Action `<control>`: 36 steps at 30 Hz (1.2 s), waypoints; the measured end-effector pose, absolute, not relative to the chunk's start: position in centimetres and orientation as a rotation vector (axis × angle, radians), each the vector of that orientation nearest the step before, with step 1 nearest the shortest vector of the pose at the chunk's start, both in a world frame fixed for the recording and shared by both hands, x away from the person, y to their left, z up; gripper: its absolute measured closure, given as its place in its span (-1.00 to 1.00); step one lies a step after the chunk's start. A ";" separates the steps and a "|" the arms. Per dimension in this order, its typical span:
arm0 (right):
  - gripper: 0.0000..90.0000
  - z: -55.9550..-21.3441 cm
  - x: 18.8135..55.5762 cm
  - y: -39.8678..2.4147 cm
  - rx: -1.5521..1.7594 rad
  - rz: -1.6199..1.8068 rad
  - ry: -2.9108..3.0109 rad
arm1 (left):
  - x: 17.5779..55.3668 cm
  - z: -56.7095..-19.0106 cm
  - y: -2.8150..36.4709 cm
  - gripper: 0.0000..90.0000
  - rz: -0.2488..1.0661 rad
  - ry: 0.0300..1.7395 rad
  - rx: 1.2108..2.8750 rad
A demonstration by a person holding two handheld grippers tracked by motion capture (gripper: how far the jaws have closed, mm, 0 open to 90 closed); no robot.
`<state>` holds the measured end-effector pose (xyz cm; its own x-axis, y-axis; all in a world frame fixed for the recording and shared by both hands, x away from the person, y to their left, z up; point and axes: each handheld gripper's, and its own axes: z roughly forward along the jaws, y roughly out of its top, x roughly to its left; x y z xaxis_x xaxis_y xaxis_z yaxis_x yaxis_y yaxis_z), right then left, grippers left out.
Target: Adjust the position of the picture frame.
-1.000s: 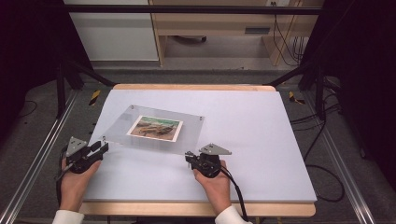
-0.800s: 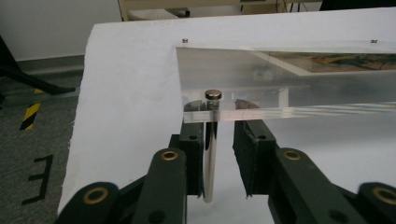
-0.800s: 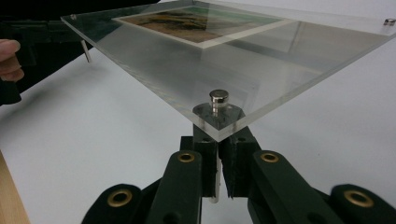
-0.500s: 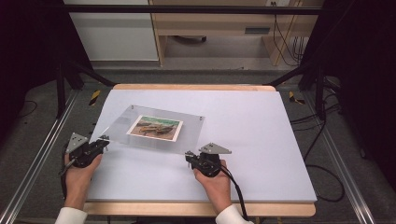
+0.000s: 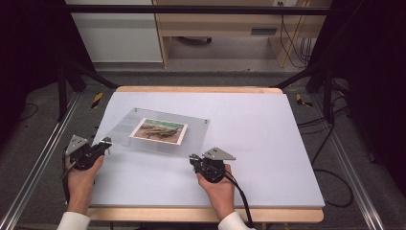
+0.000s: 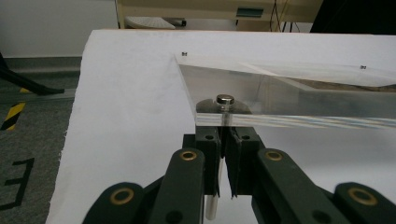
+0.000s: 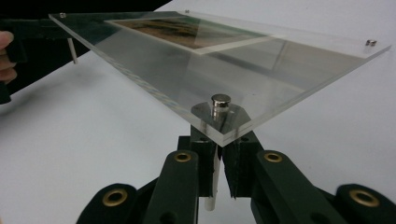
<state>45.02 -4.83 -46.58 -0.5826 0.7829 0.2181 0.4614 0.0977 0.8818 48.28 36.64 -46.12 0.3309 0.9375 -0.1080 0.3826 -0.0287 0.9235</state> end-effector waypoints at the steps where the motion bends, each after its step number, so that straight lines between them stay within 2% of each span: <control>1: 0.83 -46.6 45.0 -4.8 1.230 1.474 2.063 | 48.3 -46.1 36.6 0.86 0.699 1.225 1.601; 28: 0.88 -46.8 46.0 -3.9 1.258 1.493 1.989 | 48.2 -45.8 36.5 0.86 0.687 1.222 1.615; 36: 0.88 -46.8 46.0 -4.0 1.262 1.490 2.008 | 48.7 -46.3 36.4 0.74 0.680 1.211 1.627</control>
